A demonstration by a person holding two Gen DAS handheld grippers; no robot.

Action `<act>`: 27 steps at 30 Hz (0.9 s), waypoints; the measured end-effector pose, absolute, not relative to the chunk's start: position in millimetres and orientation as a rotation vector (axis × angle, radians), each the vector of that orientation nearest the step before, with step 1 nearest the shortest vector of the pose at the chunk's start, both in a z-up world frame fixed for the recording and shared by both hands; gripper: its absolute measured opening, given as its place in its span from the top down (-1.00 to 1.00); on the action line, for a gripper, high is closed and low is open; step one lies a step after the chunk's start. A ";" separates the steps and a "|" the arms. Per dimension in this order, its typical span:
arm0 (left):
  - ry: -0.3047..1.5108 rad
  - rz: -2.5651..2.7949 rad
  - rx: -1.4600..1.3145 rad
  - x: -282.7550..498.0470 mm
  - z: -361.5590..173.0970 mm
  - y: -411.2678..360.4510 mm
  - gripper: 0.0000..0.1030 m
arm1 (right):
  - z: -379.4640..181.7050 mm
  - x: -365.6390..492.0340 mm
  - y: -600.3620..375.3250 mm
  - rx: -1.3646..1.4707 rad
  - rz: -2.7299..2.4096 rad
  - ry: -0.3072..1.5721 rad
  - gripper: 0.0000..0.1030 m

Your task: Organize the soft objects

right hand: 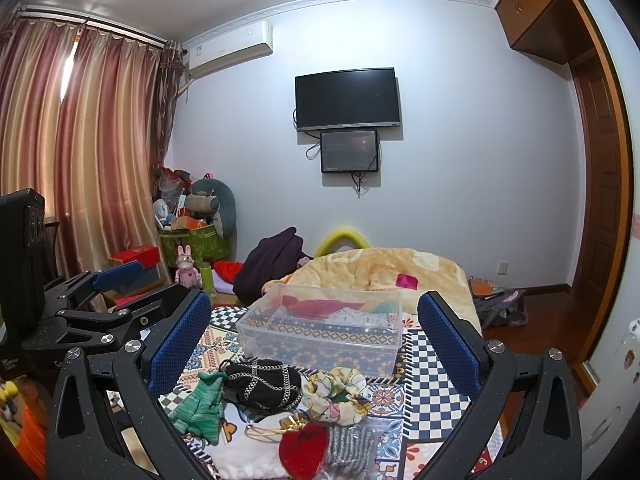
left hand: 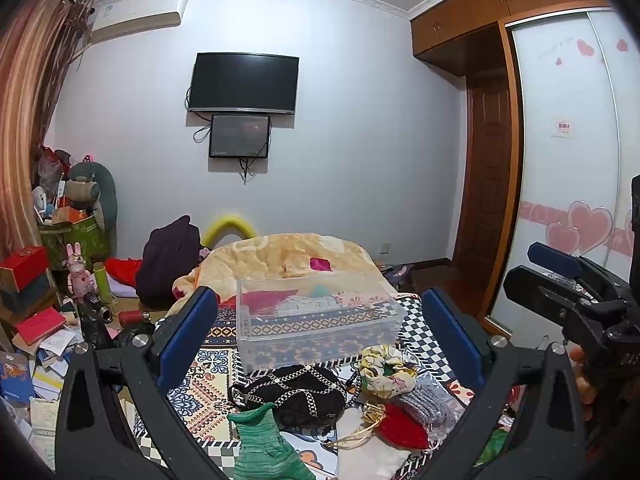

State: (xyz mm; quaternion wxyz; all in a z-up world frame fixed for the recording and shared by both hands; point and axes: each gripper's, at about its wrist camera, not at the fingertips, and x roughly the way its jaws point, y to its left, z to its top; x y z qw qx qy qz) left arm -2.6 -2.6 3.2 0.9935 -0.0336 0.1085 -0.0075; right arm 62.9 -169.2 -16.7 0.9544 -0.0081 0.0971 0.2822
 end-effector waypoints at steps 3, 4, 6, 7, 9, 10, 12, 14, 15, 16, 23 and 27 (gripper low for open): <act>0.217 -0.013 -0.066 -3.0 3.6 -2.2 -1.00 | -16.7 63.0 -169.1 -0.016 0.573 0.197 -1.00; 0.216 -0.013 -0.065 -3.3 4.0 -2.7 -1.00 | -16.8 62.9 -169.1 -0.016 0.574 0.196 -1.00; 0.216 -0.013 -0.065 -3.2 4.0 -3.0 -1.00 | -16.8 62.9 -169.2 -0.017 0.573 0.196 -1.00; 0.216 -0.012 -0.065 -3.2 4.1 -2.9 -1.00 | -16.8 63.0 -169.3 -0.017 0.573 0.196 -1.00; 0.215 -0.012 -0.064 -3.6 4.4 -2.7 -1.00 | -16.8 63.2 -169.5 -0.017 0.573 0.195 -1.00; 0.214 -0.011 -0.063 -3.7 4.7 -2.5 -1.00 | -15.8 63.0 -170.0 -0.017 0.573 0.194 -1.00; 0.212 -0.010 -0.061 -4.1 5.4 -4.0 -1.00 | -14.3 62.8 -170.2 -0.016 0.573 0.191 -1.00; 0.211 -0.011 -0.060 -4.4 6.1 -4.1 -1.00 | -12.8 62.2 -170.2 -0.016 0.572 0.189 -1.00; 0.210 -0.010 -0.060 -4.7 5.8 -4.4 -1.00 | -12.3 62.6 -170.2 -0.015 0.572 0.189 -1.00; 0.211 -0.010 -0.059 -4.8 6.1 -4.3 -1.00 | -11.6 63.0 -170.1 -0.015 0.572 0.189 -1.00; 0.224 -0.013 -0.057 -2.0 2.2 -5.3 -1.00 | -15.1 63.3 -169.8 -0.016 0.563 0.195 -1.00; 0.271 -0.028 -0.081 9.7 -8.3 -2.8 -1.00 | -22.5 74.5 -170.6 0.000 0.559 0.238 -1.00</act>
